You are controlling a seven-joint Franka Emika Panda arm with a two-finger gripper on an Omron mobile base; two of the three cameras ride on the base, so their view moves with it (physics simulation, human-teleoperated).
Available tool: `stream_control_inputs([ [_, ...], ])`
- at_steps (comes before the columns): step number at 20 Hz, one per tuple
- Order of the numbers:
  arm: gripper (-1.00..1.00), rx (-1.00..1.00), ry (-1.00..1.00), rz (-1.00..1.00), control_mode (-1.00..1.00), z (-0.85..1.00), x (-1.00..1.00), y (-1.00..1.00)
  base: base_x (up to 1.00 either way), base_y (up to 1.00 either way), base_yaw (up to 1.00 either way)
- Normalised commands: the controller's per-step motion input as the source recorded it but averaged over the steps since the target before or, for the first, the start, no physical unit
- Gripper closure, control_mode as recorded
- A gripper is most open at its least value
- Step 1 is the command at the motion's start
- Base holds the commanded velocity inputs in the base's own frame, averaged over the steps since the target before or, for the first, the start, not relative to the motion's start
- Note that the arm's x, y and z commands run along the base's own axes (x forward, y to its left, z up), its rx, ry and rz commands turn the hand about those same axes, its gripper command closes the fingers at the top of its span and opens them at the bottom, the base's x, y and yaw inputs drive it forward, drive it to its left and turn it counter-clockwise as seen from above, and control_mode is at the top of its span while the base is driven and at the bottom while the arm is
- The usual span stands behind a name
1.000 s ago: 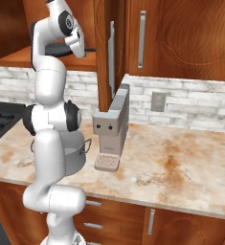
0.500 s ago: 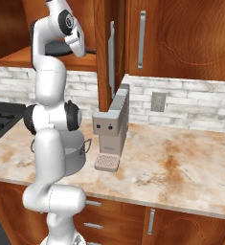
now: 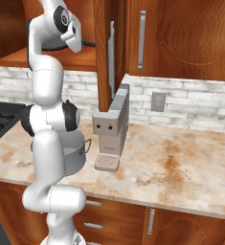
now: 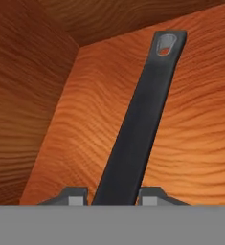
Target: Pick the pan from the cabinet and place it on the stove. Then turn on the stove burner for the pan.
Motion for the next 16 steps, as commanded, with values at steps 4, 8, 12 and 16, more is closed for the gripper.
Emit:
stream_control_inputs([
  [4, 1.0, 0.0, -0.25, 0.0, -1.0, 0.0, -0.24, 0.12, 0.0, 0.0, 0.0],
  [8, 1.0, 0.0, -0.23, 0.0, -1.0, -0.01, -0.36, 0.16, 0.0, 0.0, 0.0],
  [12, 1.0, 0.0, -0.27, 0.0, -1.0, -0.03, -0.44, 0.15, 0.0, 0.0, 0.0],
  [16, 1.0, 0.0, -0.26, 0.0, -1.0, -0.01, -0.58, 0.11, 0.0, 0.0, 0.0],
])
